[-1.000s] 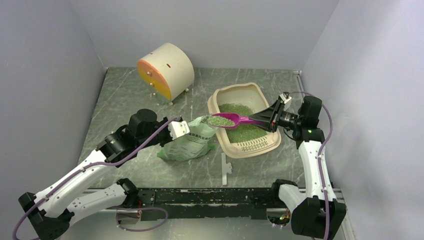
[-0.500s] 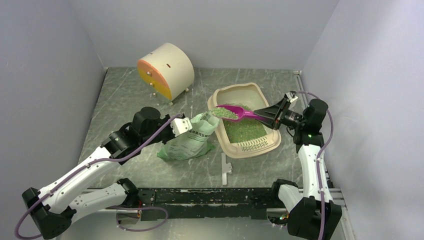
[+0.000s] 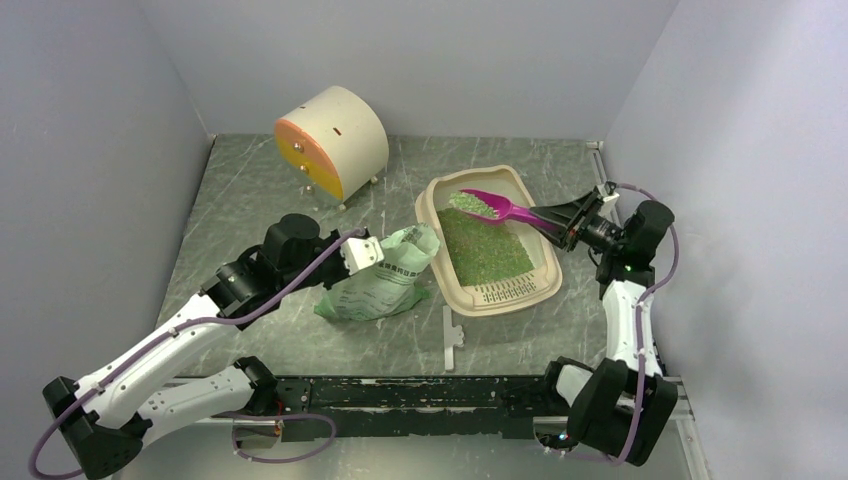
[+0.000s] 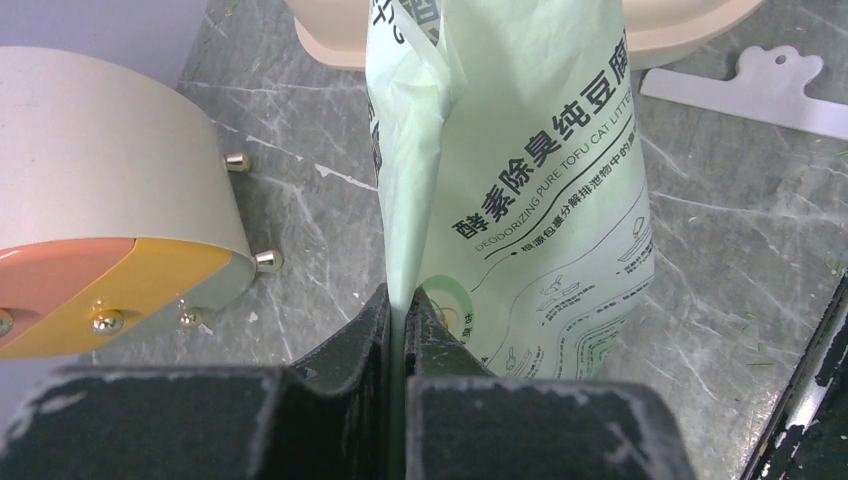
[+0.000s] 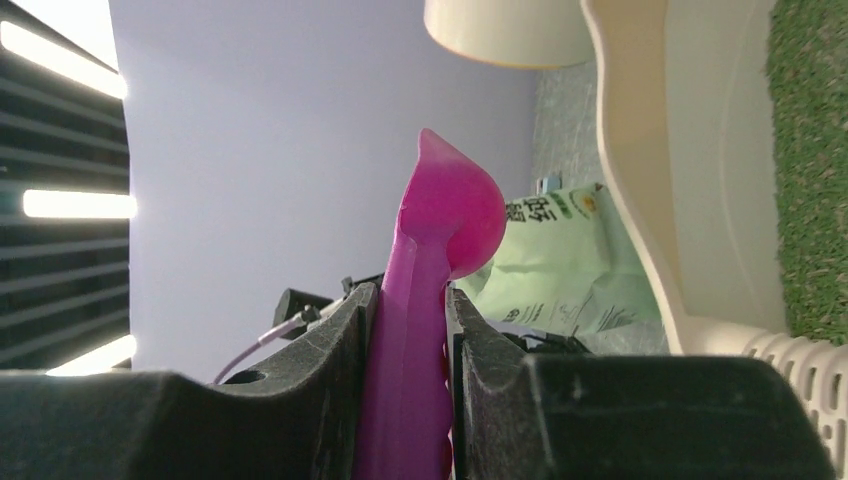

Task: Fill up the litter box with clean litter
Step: Pour the cat litter into the litter box.

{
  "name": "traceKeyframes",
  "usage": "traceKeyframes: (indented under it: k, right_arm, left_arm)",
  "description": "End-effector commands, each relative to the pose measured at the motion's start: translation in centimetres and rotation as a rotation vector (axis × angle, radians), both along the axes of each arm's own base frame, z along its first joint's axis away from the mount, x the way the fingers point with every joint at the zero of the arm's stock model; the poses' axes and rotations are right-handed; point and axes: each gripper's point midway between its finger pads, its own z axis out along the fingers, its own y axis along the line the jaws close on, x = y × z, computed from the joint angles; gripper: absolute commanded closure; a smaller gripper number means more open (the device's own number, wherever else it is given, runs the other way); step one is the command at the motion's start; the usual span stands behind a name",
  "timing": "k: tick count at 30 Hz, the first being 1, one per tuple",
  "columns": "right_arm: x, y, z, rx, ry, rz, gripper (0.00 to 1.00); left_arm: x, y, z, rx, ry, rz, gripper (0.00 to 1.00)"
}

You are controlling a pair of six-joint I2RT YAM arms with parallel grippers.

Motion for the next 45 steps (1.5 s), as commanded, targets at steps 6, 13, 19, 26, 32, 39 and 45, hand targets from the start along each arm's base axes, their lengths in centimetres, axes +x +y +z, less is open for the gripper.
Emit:
traceKeyframes:
  k: [6, 13, 19, 26, 32, 39, 45]
  right_arm:
    - [3.2, -3.9, -3.2, -0.056, 0.036, -0.187, 1.0]
    - [5.5, -7.1, -5.6, -0.262, 0.098, -0.374, 1.0]
    - [6.5, -8.6, -6.3, -0.379, 0.136, -0.512, 1.0]
    - [8.5, -6.3, -5.9, -0.448, 0.125, -0.575, 1.0]
    - [9.9, -5.6, -5.5, -0.454, 0.106, -0.662, 1.0]
    - [9.5, -6.8, -4.8, -0.454, 0.094, -0.781, 1.0]
    - [8.0, -7.2, -5.1, -0.502, 0.105, -0.795, 1.0]
  left_arm:
    - [-0.8, -1.3, 7.1, -0.193, -0.121, -0.066, 0.95]
    - [-1.6, -0.8, 7.8, -0.219, -0.127, -0.07, 0.95]
    - [-1.7, -0.8, 7.6, -0.223, -0.122, -0.069, 0.95]
    - [-1.9, -0.7, 7.5, -0.229, -0.112, -0.065, 0.95]
    - [-2.2, -0.3, 7.7, -0.238, -0.109, -0.057, 0.95]
    - [-2.4, -0.3, 7.4, -0.237, -0.094, -0.058, 0.95]
    - [-2.5, -0.3, 7.1, -0.233, -0.086, -0.06, 0.95]
